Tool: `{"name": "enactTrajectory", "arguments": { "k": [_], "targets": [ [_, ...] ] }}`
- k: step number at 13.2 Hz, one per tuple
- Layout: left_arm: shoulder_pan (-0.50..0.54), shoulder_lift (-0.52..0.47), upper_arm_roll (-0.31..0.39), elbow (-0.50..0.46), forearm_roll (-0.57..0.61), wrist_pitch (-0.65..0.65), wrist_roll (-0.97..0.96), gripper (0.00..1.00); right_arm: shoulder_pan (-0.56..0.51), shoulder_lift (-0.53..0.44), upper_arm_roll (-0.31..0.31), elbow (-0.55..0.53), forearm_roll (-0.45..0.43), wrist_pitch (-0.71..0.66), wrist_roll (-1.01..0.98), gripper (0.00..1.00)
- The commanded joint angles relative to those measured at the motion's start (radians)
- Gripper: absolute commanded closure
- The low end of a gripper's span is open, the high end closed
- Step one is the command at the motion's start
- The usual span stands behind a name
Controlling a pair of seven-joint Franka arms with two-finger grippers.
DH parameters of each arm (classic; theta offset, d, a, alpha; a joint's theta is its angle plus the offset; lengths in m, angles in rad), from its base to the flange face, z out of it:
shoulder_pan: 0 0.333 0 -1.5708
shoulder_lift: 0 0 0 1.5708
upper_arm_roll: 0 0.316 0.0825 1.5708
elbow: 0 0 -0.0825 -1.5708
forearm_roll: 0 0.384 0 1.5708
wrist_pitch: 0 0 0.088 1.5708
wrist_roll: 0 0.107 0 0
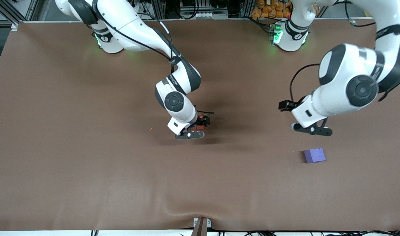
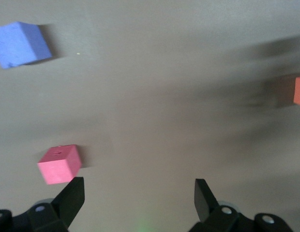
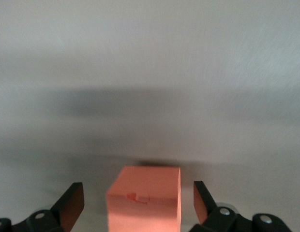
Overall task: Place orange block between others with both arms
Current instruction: 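Set the orange cube down and withdraw the right gripper, then lower the left gripper onto the orange cube and grasp it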
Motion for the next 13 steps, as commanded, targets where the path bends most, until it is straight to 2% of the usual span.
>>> {"name": "enactTrajectory", "arguments": {
  "k": [1, 4, 8, 11, 13],
  "targets": [
    [-0.040, 0.092, -0.002, 0.102, -0.016, -0.010, -0.080, 0.00, -0.089, -0.129, 0.008, 0.020, -0.007, -0.171, -0.008, 0.00],
    [-0.126, 0.143, -0.002, 0.106, -0.016, 0.041, -0.155, 0.00, -0.198, -0.285, 0.011, 0.038, -0.095, -0.366, -0.018, 0.00],
    [-0.283, 0.212, 0.003, 0.108, -0.008, 0.111, -0.332, 0.00, -0.414, -0.469, 0.011, 0.038, -0.113, -0.667, -0.214, 0.00],
    [-0.384, 0.273, 0.006, 0.141, -0.006, 0.193, -0.491, 0.00, -0.600, -0.538, 0.013, 0.031, -0.130, -0.762, -0.313, 0.00],
    [-0.461, 0.322, 0.013, 0.163, -0.002, 0.248, -0.576, 0.00, -0.671, -0.572, 0.013, 0.029, -0.170, -0.763, -0.318, 0.00]
  ]
}}
